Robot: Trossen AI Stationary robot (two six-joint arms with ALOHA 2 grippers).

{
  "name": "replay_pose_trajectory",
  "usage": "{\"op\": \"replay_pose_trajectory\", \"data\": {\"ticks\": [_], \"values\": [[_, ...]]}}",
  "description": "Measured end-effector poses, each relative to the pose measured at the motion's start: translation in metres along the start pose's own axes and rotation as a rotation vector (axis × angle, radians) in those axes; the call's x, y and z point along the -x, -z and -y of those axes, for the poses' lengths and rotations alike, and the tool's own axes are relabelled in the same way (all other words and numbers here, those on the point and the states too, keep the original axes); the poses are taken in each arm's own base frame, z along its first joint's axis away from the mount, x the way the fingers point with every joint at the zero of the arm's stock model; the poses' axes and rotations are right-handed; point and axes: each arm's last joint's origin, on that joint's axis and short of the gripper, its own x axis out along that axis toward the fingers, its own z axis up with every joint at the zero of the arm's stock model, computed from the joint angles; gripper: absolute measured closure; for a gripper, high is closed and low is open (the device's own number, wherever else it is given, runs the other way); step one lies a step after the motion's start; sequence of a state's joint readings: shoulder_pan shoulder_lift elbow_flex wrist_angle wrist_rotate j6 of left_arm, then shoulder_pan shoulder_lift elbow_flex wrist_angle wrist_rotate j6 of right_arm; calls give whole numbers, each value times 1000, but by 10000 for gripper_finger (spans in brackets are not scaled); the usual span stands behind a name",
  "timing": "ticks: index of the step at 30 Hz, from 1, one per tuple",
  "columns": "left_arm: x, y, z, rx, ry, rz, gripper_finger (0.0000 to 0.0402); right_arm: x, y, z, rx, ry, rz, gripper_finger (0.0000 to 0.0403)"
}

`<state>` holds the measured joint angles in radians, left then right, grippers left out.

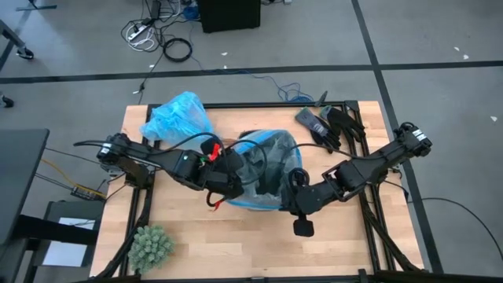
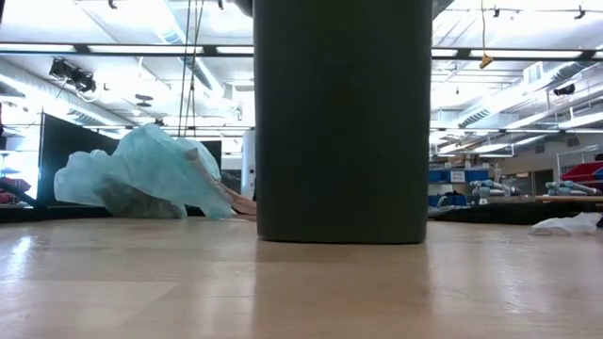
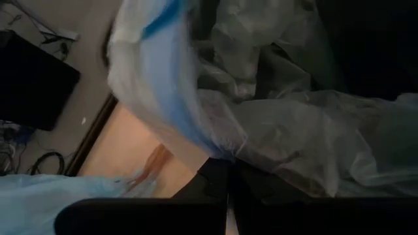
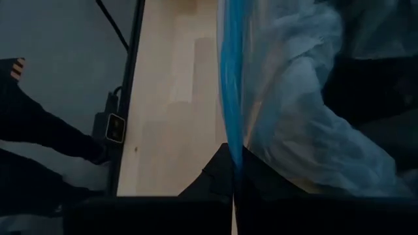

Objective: Place trash/remove bag and relplace
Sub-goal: Insert a new trash bag into the bin

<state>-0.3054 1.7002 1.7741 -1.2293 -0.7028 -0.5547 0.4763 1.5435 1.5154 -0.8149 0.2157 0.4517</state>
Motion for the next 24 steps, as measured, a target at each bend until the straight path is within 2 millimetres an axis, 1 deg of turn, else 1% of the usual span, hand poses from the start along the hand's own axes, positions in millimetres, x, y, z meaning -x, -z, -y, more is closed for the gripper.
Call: {"op": "replay_pose_trajectory", "data": {"ticks": [9,12,15,19,24], "values": [[-3,0,0,17,-36,7,385,-4,7,2,-15,-8,-56,403],[-3,0,0,21,-37,12,385,-4,5,0,-23,-26,-40,401],[-3,0,0,28,-36,16,385,2,3,-1,-26,-50,-16,390],[-2,-1,0,33,-42,27,385,8,2,-1,-29,-60,-6,352],[-3,-2,-1,35,-53,32,385,9,2,0,-20,-54,-2,276]]}}
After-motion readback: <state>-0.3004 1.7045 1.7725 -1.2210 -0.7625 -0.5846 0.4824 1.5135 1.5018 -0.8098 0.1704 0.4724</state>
